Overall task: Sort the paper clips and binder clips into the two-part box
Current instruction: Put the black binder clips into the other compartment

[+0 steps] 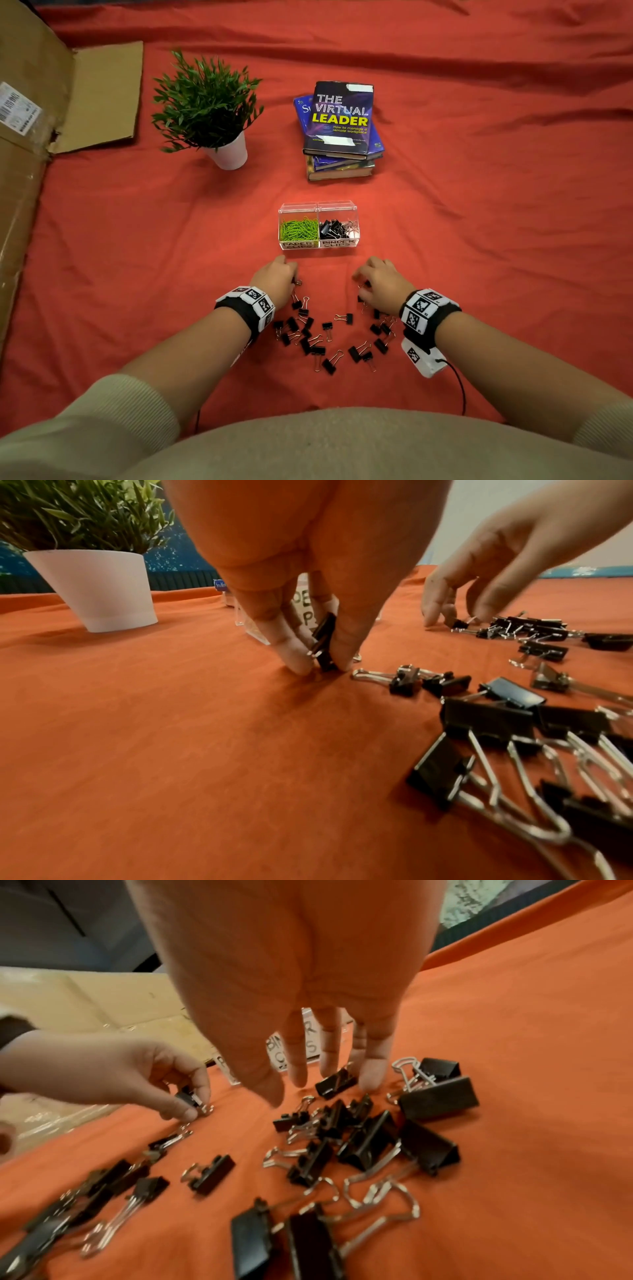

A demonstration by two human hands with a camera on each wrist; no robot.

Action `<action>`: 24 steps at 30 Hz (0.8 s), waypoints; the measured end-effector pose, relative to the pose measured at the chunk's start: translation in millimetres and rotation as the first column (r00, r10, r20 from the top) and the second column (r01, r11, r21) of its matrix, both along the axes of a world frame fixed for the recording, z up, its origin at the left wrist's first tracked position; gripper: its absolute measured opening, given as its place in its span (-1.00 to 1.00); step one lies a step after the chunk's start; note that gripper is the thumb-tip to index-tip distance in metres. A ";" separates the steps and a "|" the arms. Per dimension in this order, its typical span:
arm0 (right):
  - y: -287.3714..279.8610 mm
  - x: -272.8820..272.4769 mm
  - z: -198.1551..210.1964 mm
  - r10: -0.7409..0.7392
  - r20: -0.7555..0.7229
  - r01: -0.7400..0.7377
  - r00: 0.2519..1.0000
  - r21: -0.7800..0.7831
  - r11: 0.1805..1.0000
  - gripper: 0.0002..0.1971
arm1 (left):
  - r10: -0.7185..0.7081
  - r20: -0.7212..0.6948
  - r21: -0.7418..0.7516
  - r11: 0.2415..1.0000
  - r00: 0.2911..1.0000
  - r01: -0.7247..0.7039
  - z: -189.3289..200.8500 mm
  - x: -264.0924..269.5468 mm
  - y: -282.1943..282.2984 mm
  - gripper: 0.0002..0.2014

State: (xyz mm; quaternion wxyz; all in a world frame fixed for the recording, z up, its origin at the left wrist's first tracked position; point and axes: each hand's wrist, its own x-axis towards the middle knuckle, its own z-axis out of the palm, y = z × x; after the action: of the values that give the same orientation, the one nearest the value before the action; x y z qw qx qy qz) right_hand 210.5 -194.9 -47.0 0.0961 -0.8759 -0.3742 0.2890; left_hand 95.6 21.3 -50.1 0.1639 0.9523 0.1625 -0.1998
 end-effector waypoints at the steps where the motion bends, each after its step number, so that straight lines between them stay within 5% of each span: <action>1: -1.0 -2.2 1.3 0.038 -0.016 -0.038 0.999 -0.016 0.999 -0.61 | 0.007 -0.010 -0.008 1.000 1.000 -0.007 0.5 0.6 -0.6 -0.86; 5: -2.7 -10.4 0.3 0.106 -0.018 -0.107 0.994 -0.020 0.994 -0.59 | 0.055 -0.010 -0.090 0.994 0.998 -0.055 6.1 7.0 -5.7 -0.83; 14: -2.7 -9.1 -5.5 0.124 0.011 -0.125 0.992 0.095 0.988 -0.71 | 0.140 0.275 -0.234 0.969 0.951 -0.075 45.0 68.3 -33.2 -0.87; 18: -3.0 -4.7 -4.6 -0.092 -0.105 0.115 0.990 0.232 0.966 -0.82 | 0.180 0.275 -0.226 0.967 0.944 -0.119 51.5 104.2 -27.5 -0.86; 24: 8.3 18.4 20.7 -0.354 -0.357 0.477 0.865 0.363 0.800 -0.93 | 0.092 0.181 -0.172 0.983 0.979 -0.060 42.3 116.5 -22.9 -0.76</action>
State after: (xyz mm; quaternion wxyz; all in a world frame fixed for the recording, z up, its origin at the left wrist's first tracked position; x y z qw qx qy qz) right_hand 228.9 -186.5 -26.3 0.4031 -0.8438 -0.2095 0.2856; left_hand 212.1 -1.6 -7.7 0.2649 0.9430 0.1656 -0.1151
